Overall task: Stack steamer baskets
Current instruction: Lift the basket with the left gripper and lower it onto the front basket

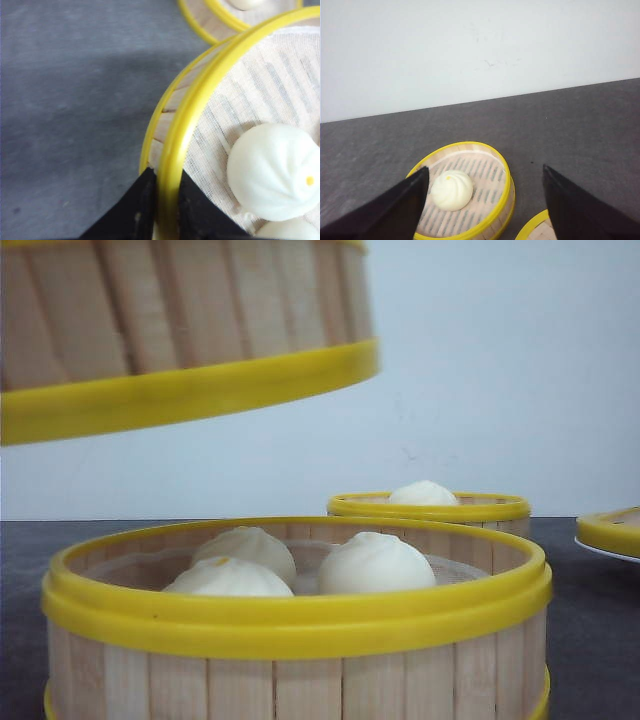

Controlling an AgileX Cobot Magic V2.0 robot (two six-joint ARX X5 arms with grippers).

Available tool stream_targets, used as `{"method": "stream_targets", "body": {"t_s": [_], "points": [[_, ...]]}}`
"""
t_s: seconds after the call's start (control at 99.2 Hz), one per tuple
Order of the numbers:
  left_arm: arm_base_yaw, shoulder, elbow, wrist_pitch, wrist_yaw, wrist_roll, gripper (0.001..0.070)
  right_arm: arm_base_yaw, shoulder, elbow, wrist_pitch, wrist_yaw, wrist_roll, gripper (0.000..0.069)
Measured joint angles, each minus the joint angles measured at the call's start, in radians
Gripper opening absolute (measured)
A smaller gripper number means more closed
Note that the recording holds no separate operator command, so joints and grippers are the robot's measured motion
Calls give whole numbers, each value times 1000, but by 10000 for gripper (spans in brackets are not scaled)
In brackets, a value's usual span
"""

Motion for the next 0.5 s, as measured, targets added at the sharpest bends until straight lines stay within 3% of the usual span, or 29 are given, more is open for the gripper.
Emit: {"method": "stream_targets", "body": {"t_s": [0.272, 0.504], "points": [[-147, 128, 0, 72, -23, -26, 29, 0, 0, 0, -26, 0, -2, 446], [-204, 238, 0, 115, -62, -35, 29, 0, 0, 0, -38, 0, -2, 446]]}}
